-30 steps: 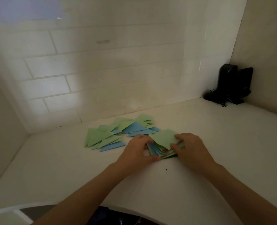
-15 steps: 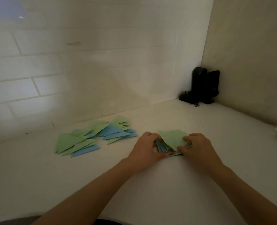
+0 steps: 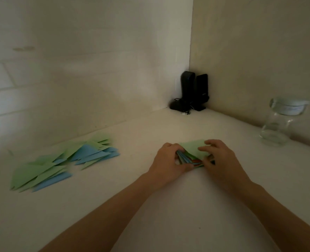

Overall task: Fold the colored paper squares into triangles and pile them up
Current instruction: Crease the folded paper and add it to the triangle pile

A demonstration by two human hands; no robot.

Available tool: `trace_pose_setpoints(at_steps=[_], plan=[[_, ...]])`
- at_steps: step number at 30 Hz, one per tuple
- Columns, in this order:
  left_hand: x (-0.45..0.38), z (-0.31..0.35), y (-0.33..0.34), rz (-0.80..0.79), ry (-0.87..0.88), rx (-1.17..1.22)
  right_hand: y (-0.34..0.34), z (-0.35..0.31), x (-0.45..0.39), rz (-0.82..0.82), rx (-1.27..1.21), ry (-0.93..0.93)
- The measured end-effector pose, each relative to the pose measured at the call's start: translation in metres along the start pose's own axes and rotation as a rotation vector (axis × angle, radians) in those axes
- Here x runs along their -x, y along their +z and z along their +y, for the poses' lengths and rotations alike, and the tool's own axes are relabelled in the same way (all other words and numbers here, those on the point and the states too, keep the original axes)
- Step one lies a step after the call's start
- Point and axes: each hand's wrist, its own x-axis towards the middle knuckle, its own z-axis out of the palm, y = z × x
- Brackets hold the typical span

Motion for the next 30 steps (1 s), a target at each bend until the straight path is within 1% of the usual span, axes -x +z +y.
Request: trace_pose_setpoints(at_steps=[2, 5, 10, 14, 17, 19, 21, 23, 25, 26, 28, 30], plan=[[-0.001, -0.001, -0.002, -0.019, -0.005, 0.039, -0.004, -0.001, 0.003, -0.012, -0.070, -0.024], [0.000, -0.006, -0.011, -0.052, -0.059, 0.108, 0.000, -0.001, 0.006, -0.015, -0.052, -0.029], [0.012, -0.009, -0.021, -0.044, -0.104, 0.146, 0.012, 0.001, 0.008, 0.098, -0.010, -0.028], [0.021, -0.014, -0.028, -0.038, -0.125, 0.157, 0.014, -0.004, 0.004, 0.143, 0.033, 0.048], [0.028, -0.015, -0.034, -0.037, -0.126, 0.176, 0.006, -0.009, 0.001, 0.144, -0.076, 0.130], [0.032, -0.014, -0.039, -0.043, -0.117, 0.187, -0.004, -0.016, 0.001, 0.167, -0.184, 0.174], [0.034, -0.013, -0.042, -0.051, -0.103, 0.182, -0.014, -0.023, 0.001, 0.207, -0.237, 0.184], [0.038, -0.012, -0.046, -0.052, -0.084, 0.187, -0.024, -0.034, 0.003, 0.272, -0.238, 0.132], [0.044, -0.012, -0.052, -0.037, -0.060, 0.170, -0.029, -0.050, 0.006, 0.318, -0.228, 0.024], [0.049, -0.013, -0.056, -0.018, -0.046, 0.130, -0.029, -0.061, 0.010, 0.314, -0.212, -0.041], [0.062, -0.015, -0.067, 0.024, -0.026, 0.040, -0.018, -0.085, 0.022, 0.248, -0.130, -0.164], [0.080, -0.020, -0.076, 0.025, -0.032, -0.008, 0.005, -0.100, 0.039, 0.129, -0.048, -0.241]])
